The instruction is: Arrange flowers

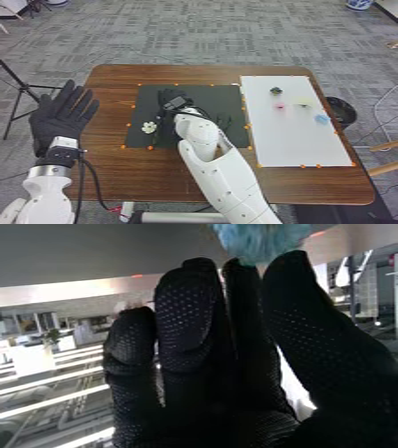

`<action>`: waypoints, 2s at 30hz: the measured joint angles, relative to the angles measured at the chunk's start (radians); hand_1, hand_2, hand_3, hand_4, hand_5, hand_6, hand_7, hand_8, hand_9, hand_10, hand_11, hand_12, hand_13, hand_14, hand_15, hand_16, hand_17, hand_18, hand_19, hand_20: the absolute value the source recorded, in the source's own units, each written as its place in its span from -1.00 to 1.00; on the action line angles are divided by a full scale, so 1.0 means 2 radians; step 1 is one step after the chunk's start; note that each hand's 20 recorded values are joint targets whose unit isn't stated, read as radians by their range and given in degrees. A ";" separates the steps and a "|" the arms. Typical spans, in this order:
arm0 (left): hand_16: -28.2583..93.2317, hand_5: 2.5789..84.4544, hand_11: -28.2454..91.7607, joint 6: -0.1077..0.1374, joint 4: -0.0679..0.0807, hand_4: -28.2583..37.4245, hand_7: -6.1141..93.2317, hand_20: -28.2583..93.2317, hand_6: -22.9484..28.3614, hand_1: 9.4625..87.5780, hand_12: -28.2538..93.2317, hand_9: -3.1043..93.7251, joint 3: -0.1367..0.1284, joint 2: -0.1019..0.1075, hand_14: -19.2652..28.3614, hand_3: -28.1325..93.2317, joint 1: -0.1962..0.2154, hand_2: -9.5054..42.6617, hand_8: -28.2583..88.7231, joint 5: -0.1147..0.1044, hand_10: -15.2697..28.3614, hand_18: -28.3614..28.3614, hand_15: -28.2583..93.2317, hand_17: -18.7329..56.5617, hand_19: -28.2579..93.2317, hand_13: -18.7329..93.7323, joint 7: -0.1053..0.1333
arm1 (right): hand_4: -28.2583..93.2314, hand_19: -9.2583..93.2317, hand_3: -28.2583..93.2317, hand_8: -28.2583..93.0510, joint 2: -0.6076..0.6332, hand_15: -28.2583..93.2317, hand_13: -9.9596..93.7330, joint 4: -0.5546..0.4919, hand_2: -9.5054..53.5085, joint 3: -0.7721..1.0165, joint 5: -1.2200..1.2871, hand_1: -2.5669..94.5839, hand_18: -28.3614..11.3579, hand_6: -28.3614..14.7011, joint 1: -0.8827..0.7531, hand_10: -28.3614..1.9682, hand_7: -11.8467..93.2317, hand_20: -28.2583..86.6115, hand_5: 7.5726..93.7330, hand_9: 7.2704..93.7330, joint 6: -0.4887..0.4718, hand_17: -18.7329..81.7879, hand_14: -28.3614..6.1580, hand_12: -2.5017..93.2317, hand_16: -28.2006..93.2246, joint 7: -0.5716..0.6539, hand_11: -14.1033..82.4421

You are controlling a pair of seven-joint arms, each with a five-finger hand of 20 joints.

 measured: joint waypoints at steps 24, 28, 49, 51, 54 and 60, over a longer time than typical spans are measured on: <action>-0.61 -0.03 -0.25 0.000 -0.002 -1.00 -0.70 -0.40 0.17 -0.55 -0.44 -0.23 -0.007 -0.012 0.35 0.59 0.009 0.04 -0.68 0.002 0.30 0.52 -0.20 -0.66 0.08 -0.18 -0.011 | -0.96 0.87 0.68 -0.70 0.084 0.53 0.52 -0.171 -1.00 -0.013 0.230 -0.06 -0.75 0.07 0.006 -0.24 -0.54 0.12 0.23 0.20 -0.039 0.15 0.10 -0.63 -0.07 0.131 -0.48; -0.61 -0.04 -0.25 0.002 0.003 -1.00 -0.70 -0.40 0.17 -0.55 -0.44 -0.23 -0.005 -0.011 0.34 0.59 0.004 0.05 -0.68 0.003 0.30 0.52 -0.20 -0.66 0.08 -0.18 -0.018 | -0.94 0.88 0.67 -0.70 0.112 0.54 0.53 -0.199 -1.00 0.015 0.250 -0.04 -0.76 0.06 0.008 -0.24 -0.54 0.11 0.24 0.22 -0.060 0.15 0.11 -0.63 -0.08 0.147 -0.48; -0.62 -0.02 -0.24 0.016 0.024 -1.00 -0.71 -0.40 0.18 -0.56 -0.44 -0.23 0.042 0.025 0.28 0.60 -0.075 0.05 -0.68 0.018 0.31 0.48 -0.23 -0.66 0.07 -0.22 -0.021 | -0.94 0.88 0.69 -0.69 0.291 0.51 0.54 -0.266 -1.00 0.217 0.262 0.00 -0.73 0.00 -0.141 -0.25 -0.58 0.05 0.14 0.06 -0.016 0.16 0.12 -0.69 -0.10 0.247 -0.54; -0.61 -0.02 -0.24 0.016 0.024 -1.00 -0.71 -0.40 0.18 -0.56 -0.44 -0.23 0.043 0.024 0.28 0.60 -0.074 0.05 -0.67 0.019 0.31 0.49 -0.23 -0.66 0.07 -0.22 -0.021 | -0.94 0.88 0.70 -0.69 0.303 0.51 0.54 -0.268 -1.00 0.234 0.262 -0.01 -0.73 -0.02 -0.158 -0.27 -0.59 0.05 0.10 0.02 -0.017 0.16 0.12 -0.69 -0.10 0.251 -0.55; -0.61 -0.02 -0.24 0.015 0.023 -1.00 -0.71 -0.40 0.18 -0.56 -0.43 -0.23 0.043 0.024 0.29 0.60 -0.071 0.05 -0.67 0.021 0.30 0.49 -0.23 -0.66 0.08 -0.21 -0.020 | -0.95 0.88 0.71 -0.69 0.320 0.51 0.53 -0.262 -1.00 0.241 0.262 -0.01 -0.73 -0.02 -0.169 -0.27 -0.59 0.04 0.09 0.00 -0.014 0.16 0.13 -0.70 -0.10 0.264 -0.55; -0.61 -0.02 -0.24 0.014 0.022 -1.00 -0.71 -0.40 0.18 -0.56 -0.43 -0.22 0.043 0.020 0.29 0.60 -0.066 0.04 -0.67 0.024 0.30 0.49 -0.23 -0.66 0.07 -0.21 -0.020 | -0.98 0.88 0.70 -0.69 0.325 0.52 0.52 -0.246 -1.00 0.256 0.263 -0.04 -0.72 -0.05 -0.170 -0.33 -0.60 0.03 0.03 -0.05 -0.013 0.15 0.12 -0.71 -0.10 0.278 -0.55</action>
